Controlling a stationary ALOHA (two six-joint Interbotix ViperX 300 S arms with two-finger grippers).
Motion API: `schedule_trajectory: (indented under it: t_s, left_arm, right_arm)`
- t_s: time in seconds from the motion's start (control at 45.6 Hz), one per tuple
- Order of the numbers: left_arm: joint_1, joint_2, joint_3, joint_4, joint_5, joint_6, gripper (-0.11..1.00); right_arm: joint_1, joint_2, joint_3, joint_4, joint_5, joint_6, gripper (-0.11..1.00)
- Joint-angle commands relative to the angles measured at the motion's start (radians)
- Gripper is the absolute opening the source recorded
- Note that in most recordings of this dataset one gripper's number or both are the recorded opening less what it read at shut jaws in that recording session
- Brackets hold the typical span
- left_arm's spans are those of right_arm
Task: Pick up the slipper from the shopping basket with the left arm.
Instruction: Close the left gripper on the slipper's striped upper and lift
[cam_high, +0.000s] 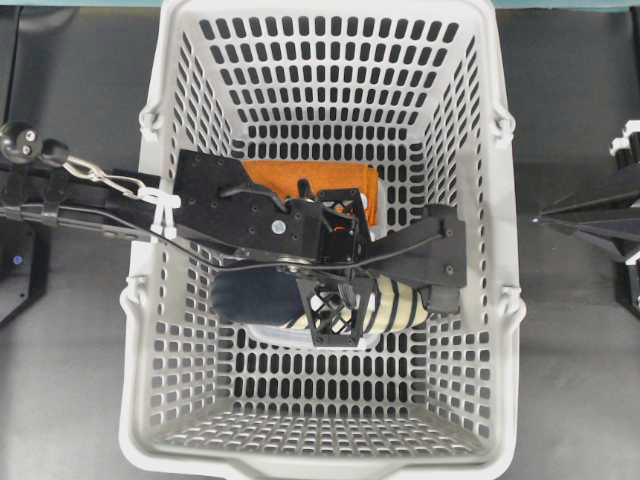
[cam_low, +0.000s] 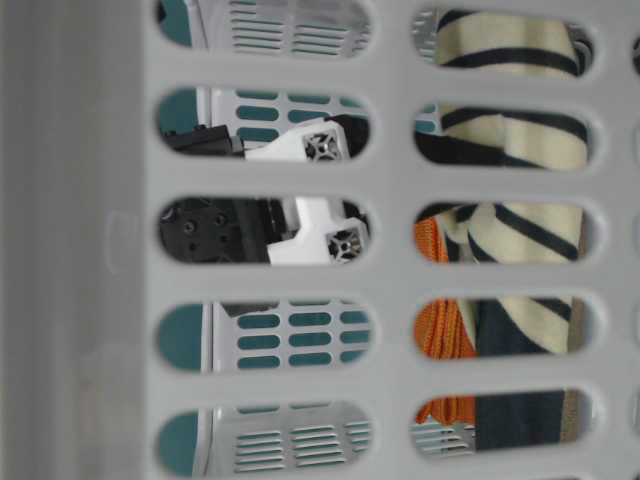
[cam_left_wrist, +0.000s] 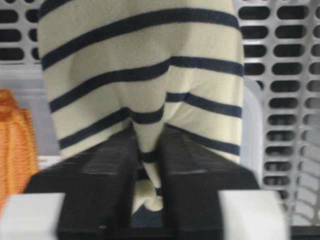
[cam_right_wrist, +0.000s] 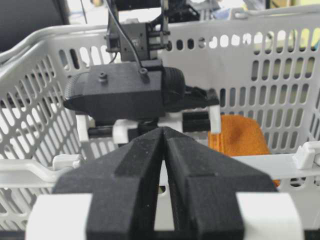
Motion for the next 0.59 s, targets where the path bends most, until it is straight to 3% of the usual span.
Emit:
schedule_trajectory:
  t_s: [0.0, 0.175, 0.57]
  left_arm:
    - [-0.003, -0.048, -0.040, 0.003, 0.014, 0.028, 0.05]
    - [-0.008, -0.086, -0.147, 0.003, 0.127, 0.104, 0.05]
    - [-0.032, -0.025, -0.586, 0.005, 0.518, 0.115, 0.05]
  right_arm:
    - [-0.002, 0.006, -0.008, 0.003, -0.005, 0.000, 0.00]
    - [-0.002, 0.006, -0.008, 0.003, -0.003, 0.002, 0.00]
    - [-0.002, 0.006, -0.006, 0.005, -0.002, 0.017, 0.00]
